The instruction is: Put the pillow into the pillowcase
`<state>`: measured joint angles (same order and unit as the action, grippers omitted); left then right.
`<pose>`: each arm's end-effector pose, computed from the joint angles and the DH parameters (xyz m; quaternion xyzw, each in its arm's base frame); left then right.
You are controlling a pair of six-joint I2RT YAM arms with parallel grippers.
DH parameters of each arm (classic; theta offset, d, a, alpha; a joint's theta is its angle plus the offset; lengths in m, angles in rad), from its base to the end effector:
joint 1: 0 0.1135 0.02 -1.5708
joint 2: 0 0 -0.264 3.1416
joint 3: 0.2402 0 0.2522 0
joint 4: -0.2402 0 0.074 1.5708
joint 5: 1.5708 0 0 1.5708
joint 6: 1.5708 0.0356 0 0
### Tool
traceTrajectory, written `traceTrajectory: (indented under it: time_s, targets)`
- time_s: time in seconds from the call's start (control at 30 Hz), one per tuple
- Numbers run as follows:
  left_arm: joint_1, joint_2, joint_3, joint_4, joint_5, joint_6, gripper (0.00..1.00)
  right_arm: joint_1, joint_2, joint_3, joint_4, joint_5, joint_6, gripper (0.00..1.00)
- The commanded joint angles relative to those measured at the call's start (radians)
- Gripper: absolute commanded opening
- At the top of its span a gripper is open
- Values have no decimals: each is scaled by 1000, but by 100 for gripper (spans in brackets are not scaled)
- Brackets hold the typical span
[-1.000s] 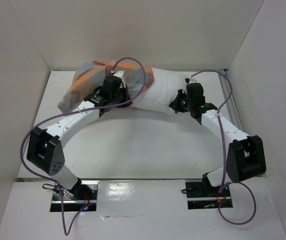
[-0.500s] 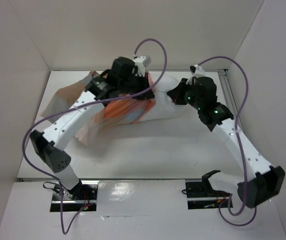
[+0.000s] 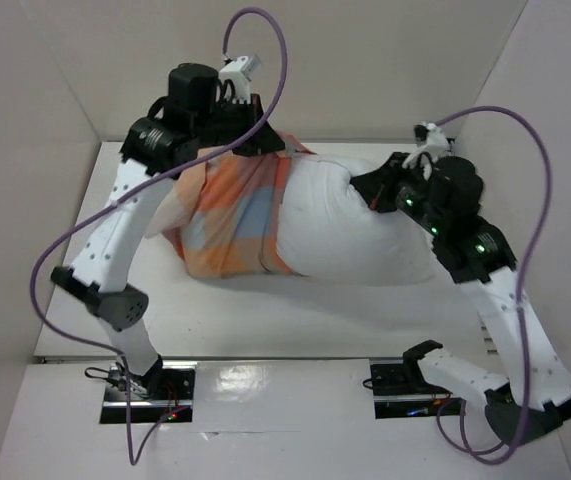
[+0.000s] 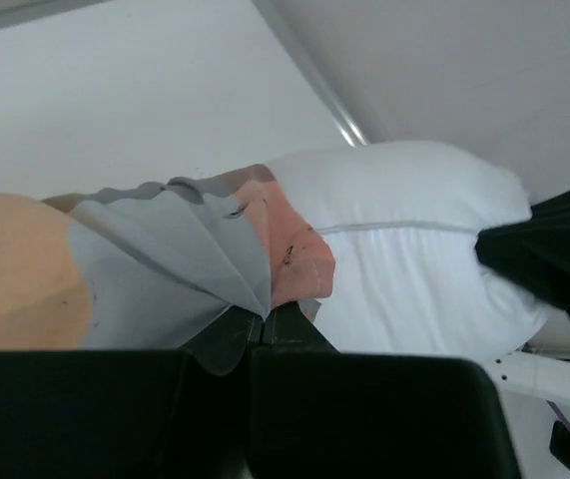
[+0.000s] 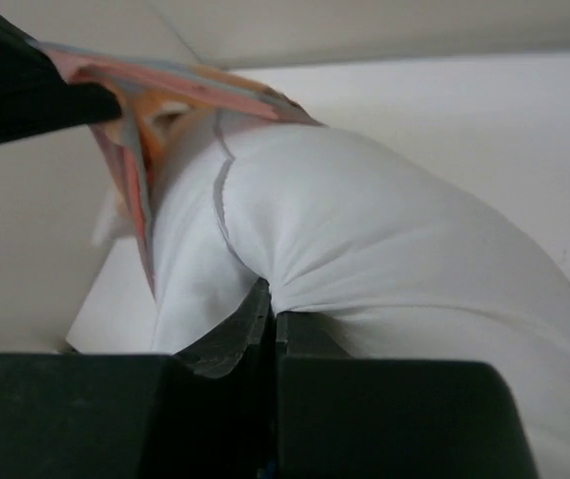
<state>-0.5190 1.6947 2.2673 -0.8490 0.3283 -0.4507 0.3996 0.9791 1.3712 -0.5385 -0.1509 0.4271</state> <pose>0.2805 -0.1735 0.5292 0.1254 0.7832 -0.3926 0.4655 0.1676 0.0766 0.4657 -0.0389 0.7554 0.3140 0.5738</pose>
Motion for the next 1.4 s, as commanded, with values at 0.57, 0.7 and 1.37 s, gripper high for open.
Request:
traceTrajectory:
  time_s: [0.57, 0.7, 1.37]
  targets:
    - [105, 5, -235, 243, -376, 46, 60, -294, 347, -46, 155, 227, 12, 100]
    - [27, -15, -383, 228, -469, 92, 71, -294, 279, -181, 146, 163, 12, 100]
    - [-21, 2, -690, 209, -811, -32, 6, -170, 280, -606, 411, -371, 174, 98]
